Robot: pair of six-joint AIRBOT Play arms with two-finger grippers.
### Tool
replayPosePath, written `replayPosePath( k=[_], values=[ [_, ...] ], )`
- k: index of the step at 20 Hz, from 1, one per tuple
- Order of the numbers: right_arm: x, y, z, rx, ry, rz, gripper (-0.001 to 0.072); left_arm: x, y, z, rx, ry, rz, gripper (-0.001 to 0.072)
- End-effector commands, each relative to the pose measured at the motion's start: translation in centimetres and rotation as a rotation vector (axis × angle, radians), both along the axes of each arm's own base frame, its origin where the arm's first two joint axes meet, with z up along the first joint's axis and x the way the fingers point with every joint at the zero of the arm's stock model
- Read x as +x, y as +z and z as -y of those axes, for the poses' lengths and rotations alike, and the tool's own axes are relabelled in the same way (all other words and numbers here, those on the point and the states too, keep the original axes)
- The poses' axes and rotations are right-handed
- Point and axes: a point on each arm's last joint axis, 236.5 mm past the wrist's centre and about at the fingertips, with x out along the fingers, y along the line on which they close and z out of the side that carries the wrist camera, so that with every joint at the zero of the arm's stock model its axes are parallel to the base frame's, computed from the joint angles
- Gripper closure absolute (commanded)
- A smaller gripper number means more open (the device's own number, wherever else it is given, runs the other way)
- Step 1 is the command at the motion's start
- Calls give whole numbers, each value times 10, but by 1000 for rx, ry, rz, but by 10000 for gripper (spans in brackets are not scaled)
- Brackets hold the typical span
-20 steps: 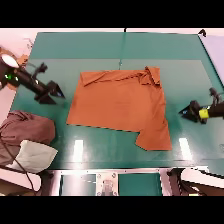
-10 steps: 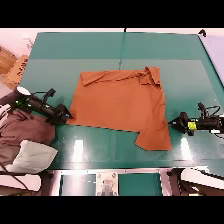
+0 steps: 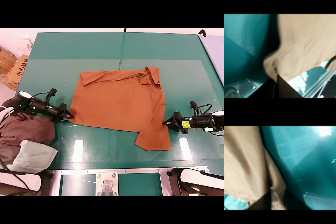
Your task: Fold the shirts.
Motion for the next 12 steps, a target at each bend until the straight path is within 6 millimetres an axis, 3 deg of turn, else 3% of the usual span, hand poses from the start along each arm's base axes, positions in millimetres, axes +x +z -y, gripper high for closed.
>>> replayPosePath(
  k=[1, 2, 4, 6, 8, 9, 10, 12],
  values=[
    [0, -2, -2, -2, 12, 2, 669, -1, 3, 3, -21, -9, 6, 688],
    [3, 1, -2, 2, 19, 20, 693, 0, 6, 3, -23, -11, 12, 688],
    [20, 21, -1, 21, 17, 73, 694, 10, 31, 4, -33, -40, 74, 688],
    [52, 78, 3, 21, 32, 223, 694, 33, 89, 2, -19, -64, 235, 688],
    [86, 162, 14, -51, 33, 438, 694, 59, 180, 3, 5, -62, 486, 688],
    [100, 216, 22, -128, 27, 565, 694, 65, 233, 4, 17, -56, 619, 688],
    [106, 270, 25, -204, 27, 685, 694, 67, 290, 4, 48, -56, 768, 688],
    [99, 386, 22, -360, 19, 940, 694, 50, 401, 7, 110, -61, 1054, 688]
  ],
)
